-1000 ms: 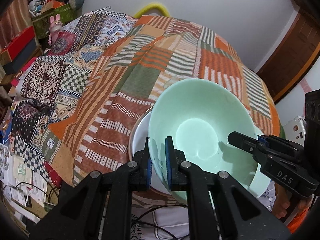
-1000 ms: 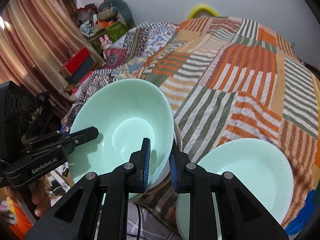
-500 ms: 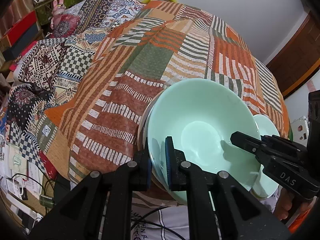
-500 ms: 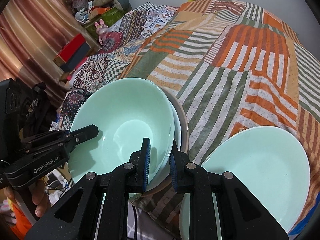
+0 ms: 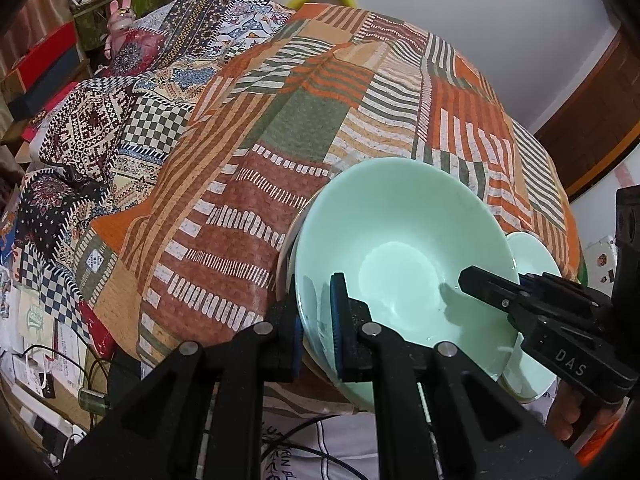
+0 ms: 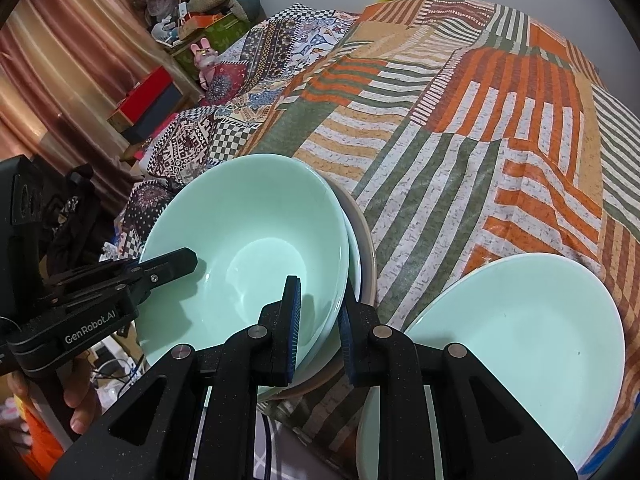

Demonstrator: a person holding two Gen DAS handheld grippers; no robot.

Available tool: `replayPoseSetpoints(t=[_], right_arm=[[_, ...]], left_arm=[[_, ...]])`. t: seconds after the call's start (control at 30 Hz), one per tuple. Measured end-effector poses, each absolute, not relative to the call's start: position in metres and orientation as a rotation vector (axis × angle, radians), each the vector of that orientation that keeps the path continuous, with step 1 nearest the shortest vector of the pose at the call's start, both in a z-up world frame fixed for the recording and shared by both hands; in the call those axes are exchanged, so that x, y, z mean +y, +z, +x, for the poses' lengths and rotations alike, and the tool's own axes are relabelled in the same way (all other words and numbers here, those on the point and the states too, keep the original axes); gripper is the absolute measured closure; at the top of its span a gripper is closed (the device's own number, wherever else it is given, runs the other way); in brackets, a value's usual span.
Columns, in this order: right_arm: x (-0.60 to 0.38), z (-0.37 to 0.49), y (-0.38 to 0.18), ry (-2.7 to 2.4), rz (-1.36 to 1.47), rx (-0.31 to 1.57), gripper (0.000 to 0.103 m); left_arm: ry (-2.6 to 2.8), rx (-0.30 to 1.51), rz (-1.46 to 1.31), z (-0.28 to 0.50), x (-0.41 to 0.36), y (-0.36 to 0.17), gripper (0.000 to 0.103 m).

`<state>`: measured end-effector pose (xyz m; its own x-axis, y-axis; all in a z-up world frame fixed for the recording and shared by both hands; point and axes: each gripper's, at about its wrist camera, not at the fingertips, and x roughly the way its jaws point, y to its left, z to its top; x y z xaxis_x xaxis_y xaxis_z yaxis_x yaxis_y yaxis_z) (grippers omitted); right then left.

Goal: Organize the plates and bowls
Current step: 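Lower the light green bowl into the white dotted bowl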

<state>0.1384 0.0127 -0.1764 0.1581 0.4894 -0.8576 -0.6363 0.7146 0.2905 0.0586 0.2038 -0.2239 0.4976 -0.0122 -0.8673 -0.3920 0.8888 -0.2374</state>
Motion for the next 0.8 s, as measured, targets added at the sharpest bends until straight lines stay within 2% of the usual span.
replayPoseSetpoints(t=[0.5, 0.7, 0.77, 0.8], right_arm=[[0.006, 0.14, -0.17, 0.805, -0.164, 1.143, 0.085], [-0.001, 0.137, -0.157, 0.803, -0.173, 1.074, 0.068], [-0.001, 0.137, -0.155, 0.805, -0.177, 1.065, 0.068], [-0.001, 0.137, -0.155, 0.806, -0.177, 1.064, 0.067]], left_arm=[[0.25, 1.067, -0.364, 0.064, 0.194, -0.229, 0.09], [0.263, 1.048, -0.353, 0.065, 0.193, -0.223, 0.089], [0.265, 1.045, -0.337, 0.065, 0.19, -0.22, 0.083], [0.269, 1.046, -0.326, 0.065, 0.189, -0.218, 0.074]])
